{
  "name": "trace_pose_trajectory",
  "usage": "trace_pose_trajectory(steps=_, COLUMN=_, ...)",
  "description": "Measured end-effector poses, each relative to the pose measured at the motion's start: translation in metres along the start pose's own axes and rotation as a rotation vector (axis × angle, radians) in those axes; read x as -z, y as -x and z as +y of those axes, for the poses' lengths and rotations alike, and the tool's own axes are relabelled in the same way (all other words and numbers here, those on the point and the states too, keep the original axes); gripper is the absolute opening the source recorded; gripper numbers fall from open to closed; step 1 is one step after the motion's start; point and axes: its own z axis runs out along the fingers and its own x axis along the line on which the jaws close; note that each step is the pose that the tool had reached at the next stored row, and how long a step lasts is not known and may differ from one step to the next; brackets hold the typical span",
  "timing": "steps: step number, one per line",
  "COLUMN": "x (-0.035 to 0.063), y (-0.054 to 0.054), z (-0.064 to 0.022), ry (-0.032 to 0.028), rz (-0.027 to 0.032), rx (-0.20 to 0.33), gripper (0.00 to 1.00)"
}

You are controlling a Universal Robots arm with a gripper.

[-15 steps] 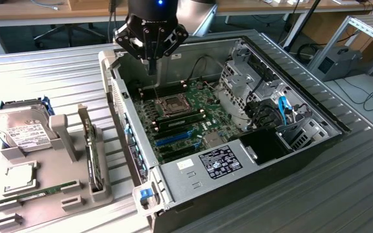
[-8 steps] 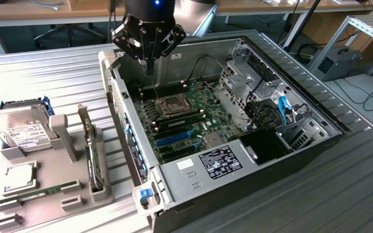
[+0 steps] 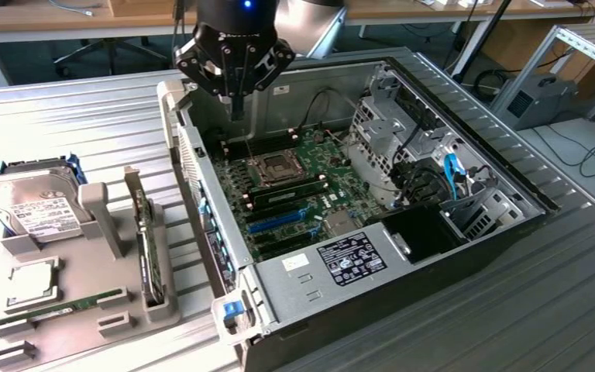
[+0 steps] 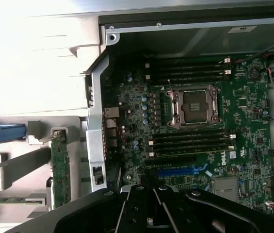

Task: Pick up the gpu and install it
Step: 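Reach for the gpu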

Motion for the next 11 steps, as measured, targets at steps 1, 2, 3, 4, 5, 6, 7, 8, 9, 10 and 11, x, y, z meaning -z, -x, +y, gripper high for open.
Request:
trace_pose_trajectory(steps=1, x=0.0000, y=-0.0001, z=0.0000, ry=-0.0001, rz=0.0000, rx=0.000, gripper=0.11)
trace_pose_trajectory(steps=2, x=0.0000, y=-0.0004, z=0.0000, ry=0.0000, rz=0.0000, rx=0.000, gripper=0.11)
trace_pose_trajectory(steps=3, x=0.0000, y=-0.0007, z=-0.0001, ry=-0.0001, rz=0.0001, rx=0.000, gripper=0.11)
trace_pose_trajectory(steps=4, x=0.0000, y=-0.0008, z=-0.0001, ry=0.0000, rz=0.0000, rx=0.000, gripper=0.11)
trace_pose_trajectory(steps=5, x=0.0000, y=-0.0010, z=-0.0001, ry=-0.0001, rz=0.0001, rx=0.000, gripper=0.11)
trace_pose_trajectory(steps=6, x=0.0000, y=-0.0013, z=-0.0001, ry=-0.0001, rz=0.0001, rx=0.000, gripper=0.11)
trace_pose_trajectory(steps=7, x=0.0000, y=-0.0015, z=-0.0001, ry=-0.0001, rz=0.0001, rx=0.000, gripper=0.11)
trace_pose_trajectory(steps=8, x=0.0000, y=-0.0019, z=-0.0002, ry=-0.0001, rz=0.0000, rx=0.000, gripper=0.11)
trace_pose_trajectory(steps=9, x=0.0000, y=-0.0022, z=-0.0002, ry=-0.0001, rz=0.0001, rx=0.000, gripper=0.11)
trace_pose_trajectory(steps=10, x=0.0000, y=-0.0024, z=-0.0002, ry=0.0000, rz=0.0001, rx=0.000, gripper=0.11)
trace_pose_trajectory(steps=11, x=0.0000, y=-0.0027, z=-0.0002, ry=0.0000, rz=0.0000, rx=0.000, gripper=0.11)
